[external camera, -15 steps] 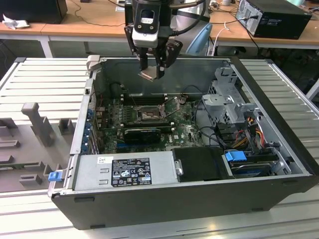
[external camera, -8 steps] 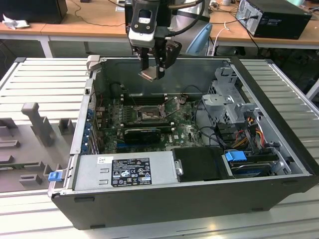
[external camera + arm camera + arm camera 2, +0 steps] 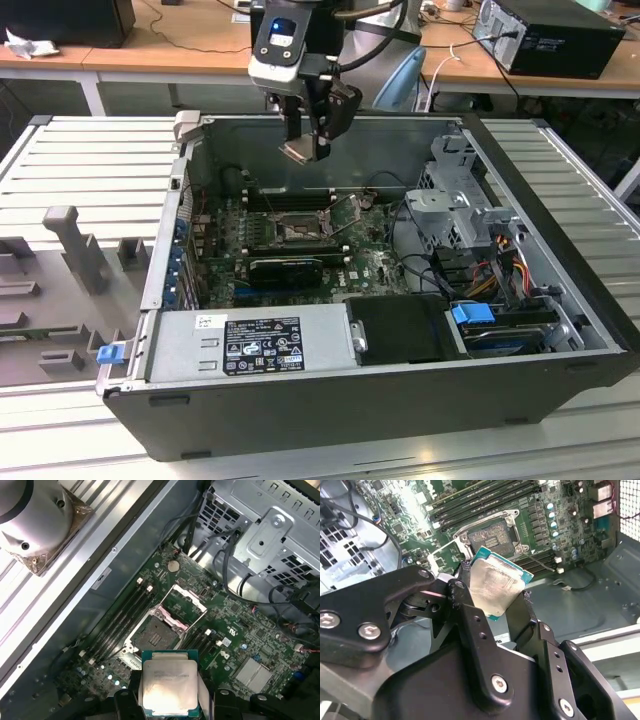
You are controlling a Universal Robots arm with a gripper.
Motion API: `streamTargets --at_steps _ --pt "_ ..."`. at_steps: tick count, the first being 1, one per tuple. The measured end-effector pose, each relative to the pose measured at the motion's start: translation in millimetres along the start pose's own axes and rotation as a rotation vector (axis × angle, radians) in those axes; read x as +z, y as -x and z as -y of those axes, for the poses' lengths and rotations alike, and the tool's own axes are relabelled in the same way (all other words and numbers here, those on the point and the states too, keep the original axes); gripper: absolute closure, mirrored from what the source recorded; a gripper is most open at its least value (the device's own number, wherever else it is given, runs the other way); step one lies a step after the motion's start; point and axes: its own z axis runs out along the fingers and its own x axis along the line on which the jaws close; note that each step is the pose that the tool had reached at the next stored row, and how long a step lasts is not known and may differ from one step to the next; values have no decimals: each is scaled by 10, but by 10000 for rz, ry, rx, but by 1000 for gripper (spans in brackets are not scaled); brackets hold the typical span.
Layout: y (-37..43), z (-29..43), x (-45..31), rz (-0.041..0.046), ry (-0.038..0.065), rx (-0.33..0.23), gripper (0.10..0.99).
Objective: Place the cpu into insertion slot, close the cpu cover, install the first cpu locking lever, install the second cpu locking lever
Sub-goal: 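Place the cpu into insertion slot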
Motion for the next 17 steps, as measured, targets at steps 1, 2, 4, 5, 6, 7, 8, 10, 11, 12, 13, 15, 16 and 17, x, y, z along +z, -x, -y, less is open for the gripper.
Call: streamTargets --at_steps 1,2,4,5,6,7,8,10,11,12,13,15,16,17 --pt "0 0 0 10 1 103 561" --pt "0 0 1 29 3 311 561" --pt "0 0 2 67 8 731 561" --pt "0 0 2 76 9 830 561" --pt "0 0 2 85 10 930 561" --pt "0 0 3 98 12 1069 561" --pt "0 0 3 107 13 1174 561" --pt "0 0 4 142 18 1576 561" --pt "0 0 4 161 21 1787 561" --pt "0 0 5 180 24 1998 561" --pt "0 0 5 195 26 2173 561" --pt "0 0 6 220 29 2457 561" --pt "0 0 6 229 30 2556 561" --pt "0 1 7 247 34 2759 561"
